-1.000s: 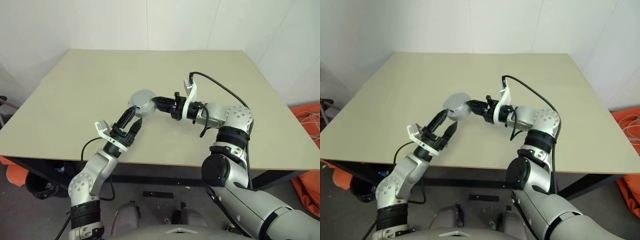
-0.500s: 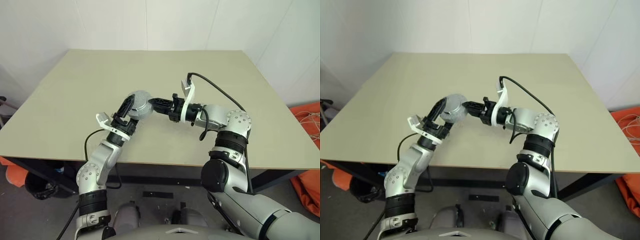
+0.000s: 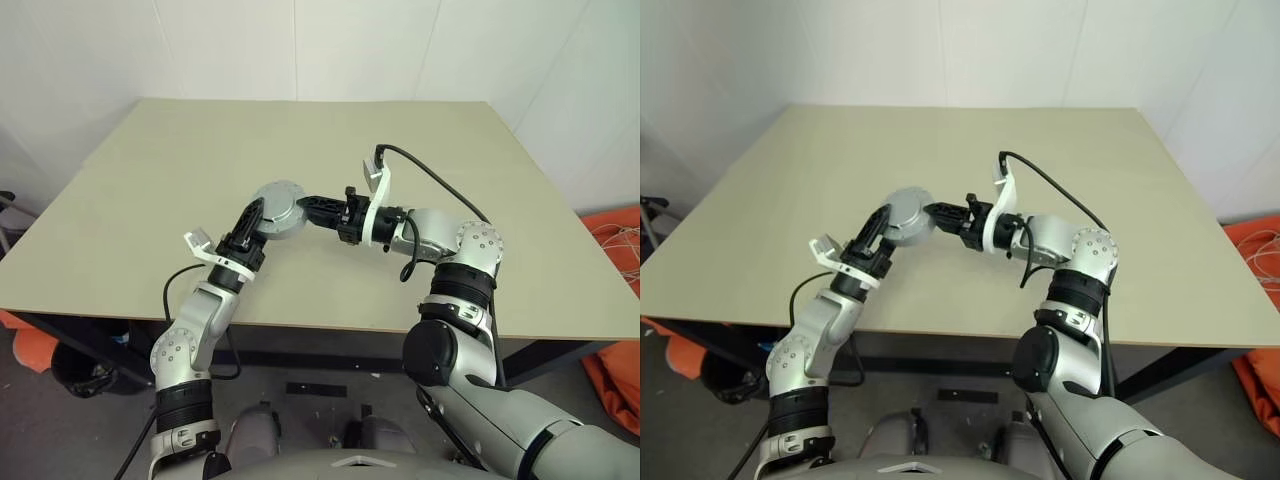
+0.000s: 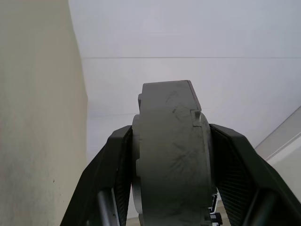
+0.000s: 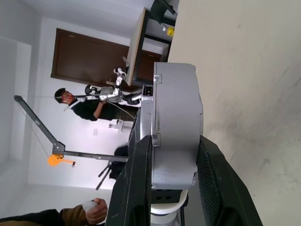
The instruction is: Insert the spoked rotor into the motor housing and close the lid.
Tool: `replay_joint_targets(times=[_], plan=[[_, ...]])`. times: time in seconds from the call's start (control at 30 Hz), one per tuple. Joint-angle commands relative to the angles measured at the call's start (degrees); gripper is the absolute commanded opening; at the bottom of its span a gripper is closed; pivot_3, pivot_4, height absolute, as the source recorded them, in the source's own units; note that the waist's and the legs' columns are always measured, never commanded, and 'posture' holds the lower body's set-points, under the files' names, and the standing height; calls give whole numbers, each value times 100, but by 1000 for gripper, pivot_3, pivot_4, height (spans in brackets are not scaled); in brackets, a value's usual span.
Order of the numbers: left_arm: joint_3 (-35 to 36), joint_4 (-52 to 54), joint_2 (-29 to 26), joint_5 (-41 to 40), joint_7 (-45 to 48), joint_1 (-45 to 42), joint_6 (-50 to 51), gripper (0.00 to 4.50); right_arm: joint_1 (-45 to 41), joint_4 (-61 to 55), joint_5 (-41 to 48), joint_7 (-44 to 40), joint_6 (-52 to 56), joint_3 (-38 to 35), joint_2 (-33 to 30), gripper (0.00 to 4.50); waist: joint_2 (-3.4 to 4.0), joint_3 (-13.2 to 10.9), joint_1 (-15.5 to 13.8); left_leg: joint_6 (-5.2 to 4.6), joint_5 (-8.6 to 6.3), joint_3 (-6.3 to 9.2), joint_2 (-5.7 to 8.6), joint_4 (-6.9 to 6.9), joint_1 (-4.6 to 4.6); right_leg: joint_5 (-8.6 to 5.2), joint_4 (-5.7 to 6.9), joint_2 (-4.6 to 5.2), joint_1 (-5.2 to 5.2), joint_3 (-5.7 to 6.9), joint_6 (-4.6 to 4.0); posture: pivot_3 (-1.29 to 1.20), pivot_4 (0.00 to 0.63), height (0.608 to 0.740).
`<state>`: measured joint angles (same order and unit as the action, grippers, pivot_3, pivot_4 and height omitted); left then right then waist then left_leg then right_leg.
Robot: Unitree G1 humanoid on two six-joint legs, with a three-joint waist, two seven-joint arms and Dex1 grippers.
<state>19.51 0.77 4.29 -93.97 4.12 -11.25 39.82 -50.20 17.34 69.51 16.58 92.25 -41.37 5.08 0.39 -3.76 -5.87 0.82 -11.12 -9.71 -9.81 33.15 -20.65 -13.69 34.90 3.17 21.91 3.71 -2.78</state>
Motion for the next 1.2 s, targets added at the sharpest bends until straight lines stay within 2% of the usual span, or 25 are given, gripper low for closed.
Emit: replay_joint_targets(times=[0.03, 0.57, 0.9, 1.2], plan=[[-105, 183, -33, -62, -22, -119, 95, 2080, -104, -204, 474, -22, 23, 6, 54, 1129, 0, 0, 0, 0, 0, 0, 0, 0, 0, 0, 0, 0, 0, 0, 0, 0, 0, 740], [-11, 202, -94, -164, 155, 82, 114, 2080, 288, -315, 690, 165, -374, 185, -19, 1129, -1, 0, -2, 0, 0, 1, 0, 4, -2, -1, 1, 0, 0, 0, 5, 0, 0, 740], [25, 90, -86, -50, 263, 57, 65, 2080, 420, -310, 872, 276, -753, 550, -262, 4482, -1, 1, -3, 0, 0, 2, 0, 13, -3, 2, 1, 1, -3, 0, 16, 0, 0, 740], [271, 342, -11, 431, 164, 112, -588, 2080, 683, -206, 400, 261, -1379, 870, -610, 4500, -2, 1, 0, 0, 0, 3, 1, 16, -6, 3, 0, 2, -5, 0, 18, 0, 0, 740]])
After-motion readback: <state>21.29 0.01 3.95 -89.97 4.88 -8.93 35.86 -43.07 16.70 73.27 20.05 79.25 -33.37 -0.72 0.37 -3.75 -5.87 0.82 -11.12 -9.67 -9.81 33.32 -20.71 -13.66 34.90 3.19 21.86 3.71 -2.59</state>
